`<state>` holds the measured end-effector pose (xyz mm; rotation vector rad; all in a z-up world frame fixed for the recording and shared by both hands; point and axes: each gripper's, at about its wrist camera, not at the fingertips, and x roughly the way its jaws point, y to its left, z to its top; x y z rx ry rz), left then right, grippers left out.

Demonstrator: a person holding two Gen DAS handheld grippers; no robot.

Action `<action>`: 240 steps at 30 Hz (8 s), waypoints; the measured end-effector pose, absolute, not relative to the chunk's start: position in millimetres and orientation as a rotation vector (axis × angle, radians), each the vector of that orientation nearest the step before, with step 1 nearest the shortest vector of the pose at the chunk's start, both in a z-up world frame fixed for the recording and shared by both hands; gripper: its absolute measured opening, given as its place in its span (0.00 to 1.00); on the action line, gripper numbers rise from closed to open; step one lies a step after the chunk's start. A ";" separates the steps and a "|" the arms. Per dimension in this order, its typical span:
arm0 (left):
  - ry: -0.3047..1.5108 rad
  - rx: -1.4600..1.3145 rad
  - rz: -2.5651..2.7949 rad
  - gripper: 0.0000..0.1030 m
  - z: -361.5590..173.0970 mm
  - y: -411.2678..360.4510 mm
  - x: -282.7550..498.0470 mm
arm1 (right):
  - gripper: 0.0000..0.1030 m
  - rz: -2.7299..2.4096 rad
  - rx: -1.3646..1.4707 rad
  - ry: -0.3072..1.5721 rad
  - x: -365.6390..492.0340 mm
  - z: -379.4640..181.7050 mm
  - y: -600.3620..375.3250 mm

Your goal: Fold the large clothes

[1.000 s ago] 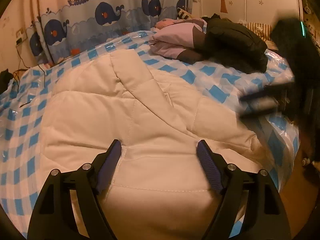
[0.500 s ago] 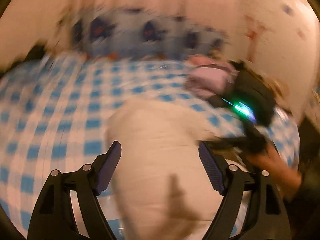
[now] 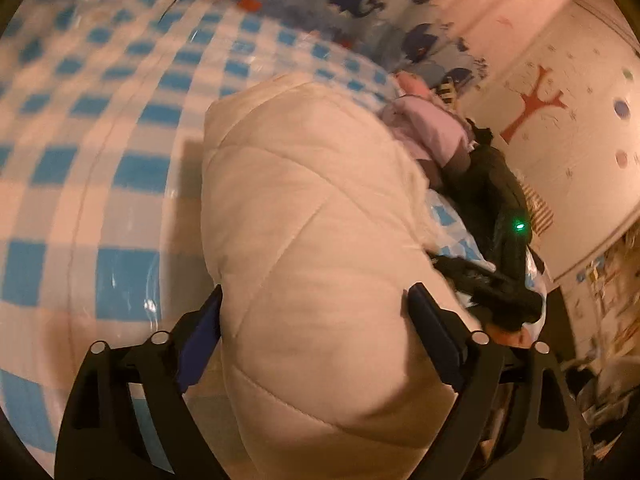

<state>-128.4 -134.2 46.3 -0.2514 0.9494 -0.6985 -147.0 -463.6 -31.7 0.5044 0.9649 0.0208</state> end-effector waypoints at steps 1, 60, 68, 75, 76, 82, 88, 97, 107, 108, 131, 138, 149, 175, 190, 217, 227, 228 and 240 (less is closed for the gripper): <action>0.905 -0.206 -0.692 0.77 59.5 -133.5 -137.2 | 0.94 0.024 0.517 0.949 -150.9 -30.0 -458.9; 0.793 0.305 -0.531 0.84 73.5 -103.1 -244.4 | 0.93 0.164 0.306 0.890 -244.6 19.1 -335.6; 0.764 0.313 -0.495 0.84 85.4 -97.3 -261.9 | 0.93 0.167 0.393 0.961 -250.6 -27.5 -346.4; 0.757 0.323 -0.428 0.84 92.2 -85.1 -259.1 | 0.93 0.158 0.383 0.970 -255.1 -17.0 -345.3; 0.762 0.324 -0.426 0.84 91.0 -83.7 -258.2 | 0.93 0.144 0.361 0.949 -259.9 -5.2 -343.4; 0.766 0.320 -0.424 0.84 87.6 -79.0 -257.3 | 0.93 0.195 0.243 0.825 -286.6 35.4 -322.2; 0.764 0.314 -0.423 0.84 87.9 -75.0 -256.1 | 0.93 0.212 0.320 0.951 -277.7 -15.2 -330.3; 0.777 0.300 -0.397 0.84 82.1 -68.0 -245.3 | 0.94 0.210 0.359 0.953 -281.6 -29.9 -329.8; 0.923 0.227 -0.410 0.84 65.0 -59.4 -228.5 | 0.93 0.166 0.300 0.980 -285.0 -8.0 -324.5; 0.910 0.232 -0.403 0.84 70.1 -58.9 -232.8 | 0.93 0.159 0.296 0.969 -288.3 -2.5 -324.1; 0.918 0.090 -0.299 0.87 146.6 -26.5 -304.7 | 0.93 0.146 0.296 0.949 -363.4 90.1 -283.5; 0.929 0.097 -0.306 0.87 147.5 -26.0 -307.9 | 0.93 0.144 0.255 0.974 -362.2 89.6 -270.9; 0.994 0.095 -0.307 0.87 131.1 -24.7 -303.5 | 0.93 0.136 0.218 1.018 -360.1 86.0 -260.1; 1.012 0.109 -0.303 0.88 124.7 -28.5 -303.0 | 0.93 0.148 0.232 1.055 -359.4 72.2 -252.6; 1.009 0.111 -0.302 0.88 124.6 -29.0 -303.3 | 0.93 0.150 0.233 1.058 -363.6 68.9 -245.9; 1.010 0.114 -0.303 0.88 127.8 -30.8 -301.9 | 0.93 0.158 0.238 1.067 -369.3 66.5 -237.7; 0.995 0.115 -0.283 0.89 127.7 -26.1 -298.3 | 0.93 0.164 0.240 1.074 -371.3 64.5 -236.9; 0.991 0.116 -0.275 0.89 128.0 -25.7 -297.9 | 0.93 0.164 0.241 1.074 -373.8 64.1 -234.9; 0.987 0.090 -0.262 0.90 127.7 -24.0 -297.4 | 0.93 0.168 0.241 1.076 -368.2 64.6 -241.9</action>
